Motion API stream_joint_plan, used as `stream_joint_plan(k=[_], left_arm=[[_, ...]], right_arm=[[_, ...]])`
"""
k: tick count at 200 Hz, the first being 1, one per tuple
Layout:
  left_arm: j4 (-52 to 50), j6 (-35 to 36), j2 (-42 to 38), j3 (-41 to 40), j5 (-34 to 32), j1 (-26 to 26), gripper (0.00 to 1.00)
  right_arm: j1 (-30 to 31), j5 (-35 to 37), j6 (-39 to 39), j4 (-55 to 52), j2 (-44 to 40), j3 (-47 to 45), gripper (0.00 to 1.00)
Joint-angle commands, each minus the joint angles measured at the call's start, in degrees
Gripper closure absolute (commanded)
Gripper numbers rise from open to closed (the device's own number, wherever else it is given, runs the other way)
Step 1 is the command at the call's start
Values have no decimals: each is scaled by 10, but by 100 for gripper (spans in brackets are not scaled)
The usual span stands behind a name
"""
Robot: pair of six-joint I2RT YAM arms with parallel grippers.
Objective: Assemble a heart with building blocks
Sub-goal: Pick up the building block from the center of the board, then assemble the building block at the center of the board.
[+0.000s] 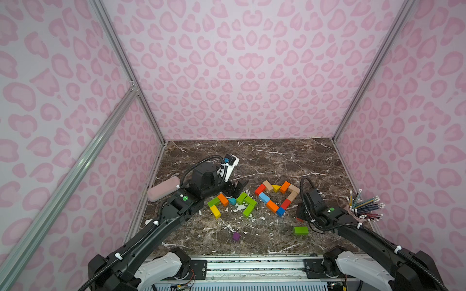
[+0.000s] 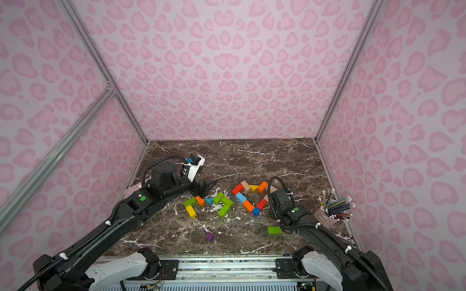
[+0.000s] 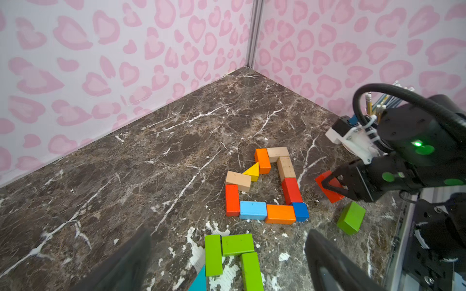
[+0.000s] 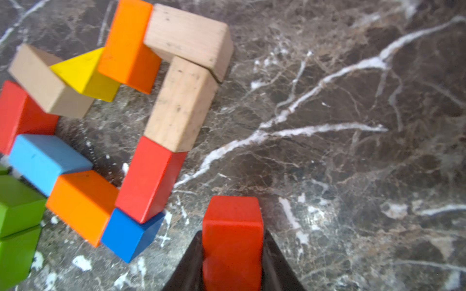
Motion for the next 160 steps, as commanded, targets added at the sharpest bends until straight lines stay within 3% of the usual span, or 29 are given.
stream_joint_plan(k=[1,63,109,160], left_arm=[[40,-24,6,4,22,30,3],[61,-60,34,19,79,150,3],[51,-62,36,43,52,183,3],[57,-61,39,42,47,212,3]], right_arm=[[36,23,-37,9,-4,26,71],[190,-3,-120,73,69,108,71],[279,-32,-193,75,202,219,71],[334,-88,-261,66,338,335,71]])
